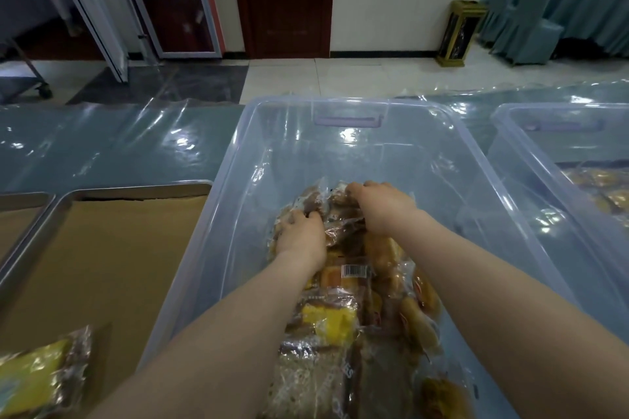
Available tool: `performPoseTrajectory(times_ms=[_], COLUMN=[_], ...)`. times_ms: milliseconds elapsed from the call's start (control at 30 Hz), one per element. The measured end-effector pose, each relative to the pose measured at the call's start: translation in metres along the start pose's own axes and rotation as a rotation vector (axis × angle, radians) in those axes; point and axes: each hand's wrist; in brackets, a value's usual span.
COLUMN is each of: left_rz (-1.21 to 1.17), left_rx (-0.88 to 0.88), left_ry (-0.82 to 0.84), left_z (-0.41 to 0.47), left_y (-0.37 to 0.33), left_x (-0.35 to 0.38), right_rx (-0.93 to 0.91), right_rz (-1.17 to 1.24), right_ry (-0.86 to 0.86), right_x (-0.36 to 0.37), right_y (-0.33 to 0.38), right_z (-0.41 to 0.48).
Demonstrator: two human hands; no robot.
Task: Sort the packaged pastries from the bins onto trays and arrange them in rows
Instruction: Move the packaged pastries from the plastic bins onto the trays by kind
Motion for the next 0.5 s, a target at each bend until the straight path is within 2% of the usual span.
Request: performPoseTrajectory(times_ms=[133,400,500], left_rz=[-0.014,0.059,0.104], left_rx=[0.016,0.122,0.188], left_ry=[-0.062,-0.140,-0.151], left_z=[-0.006,-0.031,-0.047], left_y=[-0.002,-0.028,-0.030], left_x=[-0.016,-0.068,-0.081], right_rx=[0.077,0.209,0.235], right_rz=[0.080,0.197,0.376], right_ry=[0.003,-0.210,-0.256], right_x=[-0.028,-0.072,-0.079], right_y=[-0.005,-0.017,-0.027], right_z=[-0.007,-0.038,-0.054])
Point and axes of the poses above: each hand's wrist, its own z-axis towards the middle knuckle, its own x-axis out of the palm, y = z × x, and after that the axes turned 7 degrees about x, right-handed
